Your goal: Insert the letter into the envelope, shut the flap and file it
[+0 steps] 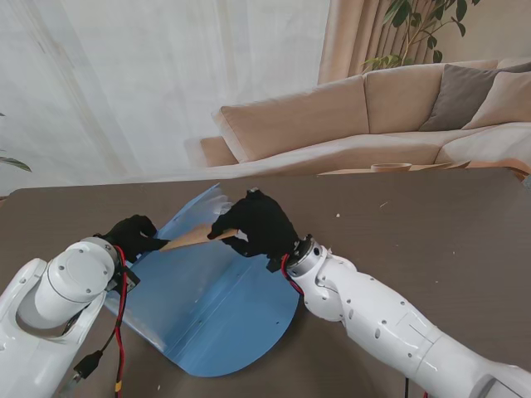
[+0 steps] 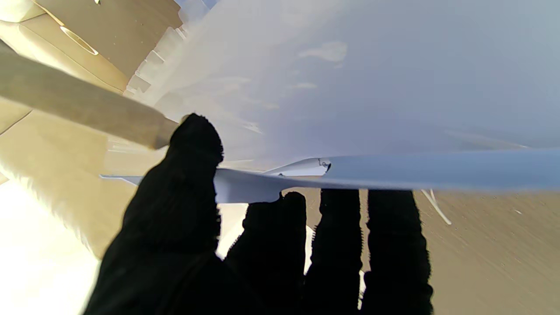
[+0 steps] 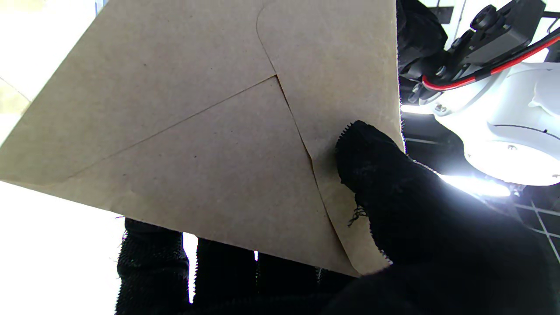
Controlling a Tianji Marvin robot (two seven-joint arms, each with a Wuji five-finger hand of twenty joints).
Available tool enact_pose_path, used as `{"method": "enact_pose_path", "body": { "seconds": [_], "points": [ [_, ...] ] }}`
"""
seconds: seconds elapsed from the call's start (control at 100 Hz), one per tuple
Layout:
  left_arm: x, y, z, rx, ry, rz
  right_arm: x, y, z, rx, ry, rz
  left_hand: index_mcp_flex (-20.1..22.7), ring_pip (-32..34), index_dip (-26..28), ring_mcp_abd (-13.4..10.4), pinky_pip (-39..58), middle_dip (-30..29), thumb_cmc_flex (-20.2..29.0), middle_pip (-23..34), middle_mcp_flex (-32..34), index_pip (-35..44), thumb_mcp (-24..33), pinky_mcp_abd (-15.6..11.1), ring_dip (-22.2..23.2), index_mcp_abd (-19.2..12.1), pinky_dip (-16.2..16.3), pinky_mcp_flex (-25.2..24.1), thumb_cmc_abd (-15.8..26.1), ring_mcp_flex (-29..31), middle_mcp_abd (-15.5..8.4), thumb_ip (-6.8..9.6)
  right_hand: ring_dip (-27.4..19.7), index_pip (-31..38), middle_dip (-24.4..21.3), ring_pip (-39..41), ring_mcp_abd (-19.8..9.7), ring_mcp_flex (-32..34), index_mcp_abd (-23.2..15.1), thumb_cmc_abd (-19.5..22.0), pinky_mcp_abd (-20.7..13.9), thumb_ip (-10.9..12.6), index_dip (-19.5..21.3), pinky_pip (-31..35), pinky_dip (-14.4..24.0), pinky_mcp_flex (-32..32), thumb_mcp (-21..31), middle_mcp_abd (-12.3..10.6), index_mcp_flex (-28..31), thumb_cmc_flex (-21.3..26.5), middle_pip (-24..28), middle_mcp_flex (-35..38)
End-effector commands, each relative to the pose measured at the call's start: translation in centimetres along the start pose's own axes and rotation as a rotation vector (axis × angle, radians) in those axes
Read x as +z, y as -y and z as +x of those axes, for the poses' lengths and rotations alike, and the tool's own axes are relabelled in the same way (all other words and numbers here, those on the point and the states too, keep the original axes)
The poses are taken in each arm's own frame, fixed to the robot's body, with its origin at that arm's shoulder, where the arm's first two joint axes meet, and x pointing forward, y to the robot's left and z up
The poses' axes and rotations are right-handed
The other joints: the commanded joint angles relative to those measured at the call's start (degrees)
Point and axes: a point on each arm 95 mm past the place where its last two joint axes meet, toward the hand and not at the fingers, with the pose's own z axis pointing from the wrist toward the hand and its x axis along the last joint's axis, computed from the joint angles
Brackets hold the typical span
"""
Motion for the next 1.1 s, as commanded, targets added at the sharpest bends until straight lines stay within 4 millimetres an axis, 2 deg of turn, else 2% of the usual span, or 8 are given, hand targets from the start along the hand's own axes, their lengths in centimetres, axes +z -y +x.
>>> {"method": "enact_pose_path", "body": {
  "seconds": [0.0,0.58,0.76,1.09],
  "points": [
    [-0.2,0.0,0.5,-0.018,-0.013,-0.008,-0.1,0.3,0.4,-0.001,-0.01,0.022,-2.3,6.8,6.0,0.8,2.6,0.6,8.1,0.9,0.1,7.9,2.6,1.8,1.5,-3.3,-0.8,1.7,6.9,6.7,-0.6,-0.23,-0.9,3.2,0.4,-0.9,-2.1,0.2,-7.5,1.8,-1.5,-0.5,2.7,-0.5,-0.6,-0.1,1.4,-2.0,1.5,0.8,0.1,1.3],
    [-0.2,0.3,0.2,-0.053,0.007,0.0,0.3,0.3,1.1,-0.038,-0.056,0.03,-2.5,7.3,6.1,0.7,3.2,0.6,8.6,0.8,0.0,7.6,1.6,1.9,1.7,-3.4,-0.6,2.3,7.3,7.2,-0.5,-0.03,-0.9,2.8,0.4,-1.3,-2.9,0.3,-9.2,2.2,-2.3,-0.7,4.5,-0.8,-0.7,0.1,1.1,-2.8,1.5,0.5,0.0,1.2],
    [-0.2,0.1,0.2,-0.03,0.013,-0.001,0.4,0.3,0.7,-0.01,0.008,0.001,-2.5,7.4,6.0,0.6,3.2,0.6,8.8,0.8,0.0,7.5,1.4,1.7,1.8,-3.4,-0.5,2.0,7.3,7.0,-0.5,0.05,-0.2,2.8,0.5,0.2,-1.7,2.4,-7.6,1.5,-1.6,-0.7,4.4,0.3,-0.3,2.4,1.8,-0.9,1.9,1.1,0.7,2.1],
    [-0.3,-0.1,0.5,-0.009,0.013,-0.015,1.0,-0.6,0.3,-0.013,0.042,-0.109,-2.4,7.7,6.0,0.3,3.5,0.6,9.0,0.8,0.1,7.5,1.1,1.6,2.0,-3.4,-0.2,2.4,7.3,7.3,-0.6,0.15,0.1,3.3,0.1,0.8,-2.3,2.6,-9.4,1.3,-1.9,-1.5,5.4,0.8,0.1,3.1,2.3,-1.4,2.4,0.7,1.2,2.2]
  ]
}}
